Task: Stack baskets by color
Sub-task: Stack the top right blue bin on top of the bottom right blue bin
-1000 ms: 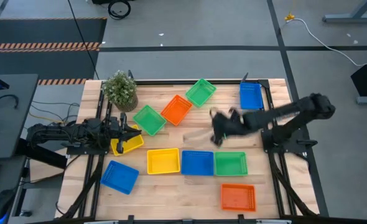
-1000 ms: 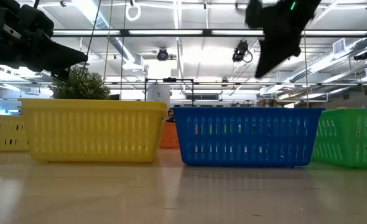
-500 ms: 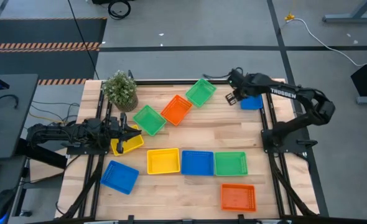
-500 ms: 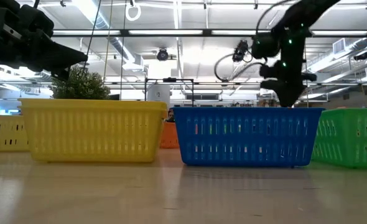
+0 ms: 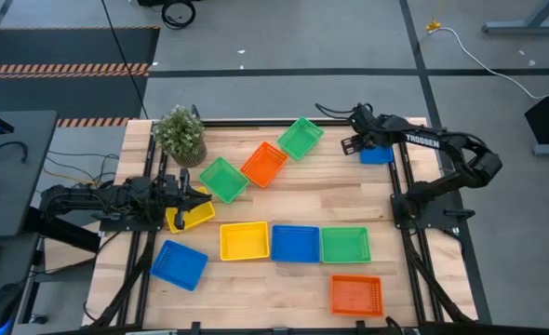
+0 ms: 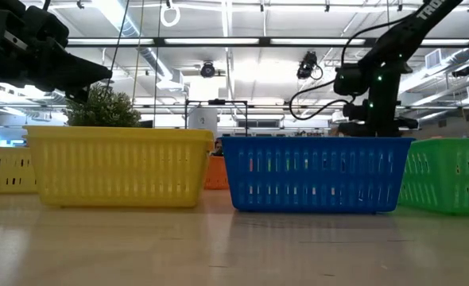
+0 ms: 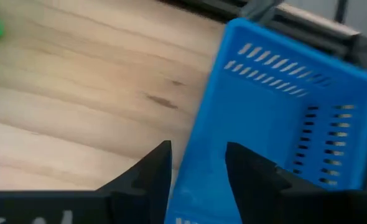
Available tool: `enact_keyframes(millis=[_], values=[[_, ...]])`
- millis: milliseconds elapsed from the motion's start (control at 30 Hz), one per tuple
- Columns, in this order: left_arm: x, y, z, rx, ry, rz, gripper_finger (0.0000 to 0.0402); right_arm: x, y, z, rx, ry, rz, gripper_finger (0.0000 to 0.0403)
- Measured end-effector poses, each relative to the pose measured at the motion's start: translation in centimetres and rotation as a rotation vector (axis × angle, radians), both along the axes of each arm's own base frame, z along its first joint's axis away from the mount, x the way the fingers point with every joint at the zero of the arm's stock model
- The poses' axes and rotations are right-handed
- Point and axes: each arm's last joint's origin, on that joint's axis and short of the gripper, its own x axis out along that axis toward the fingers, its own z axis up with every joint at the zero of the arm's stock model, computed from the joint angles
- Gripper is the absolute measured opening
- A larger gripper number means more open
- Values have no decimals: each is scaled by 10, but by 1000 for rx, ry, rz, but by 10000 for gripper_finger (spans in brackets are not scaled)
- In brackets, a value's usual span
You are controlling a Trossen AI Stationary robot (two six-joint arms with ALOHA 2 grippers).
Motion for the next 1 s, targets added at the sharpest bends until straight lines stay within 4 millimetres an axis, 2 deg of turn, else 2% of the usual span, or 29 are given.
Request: enact_keyframes(millis=[367,467,600,667,767,867,1000], values=[[0,0,0,0,0,0,35,-1,3,-28,39,48,43,138],[0,0,0,0,0,1,35,3,6,-27,24,60,95,108],[0,0,0,0,0,0,30,11,18,-21,-7,84,184,32],[0,0,0,0,0,0,28,18,30,-17,-24,106,247,12],[0,0,0,0,0,0,30,27,58,-9,-63,158,327,16],[0,0,0,0,0,0,35,34,97,2,-74,162,423,9],[0,0,0,0,0,0,38,44,153,23,-113,55,556,10]])
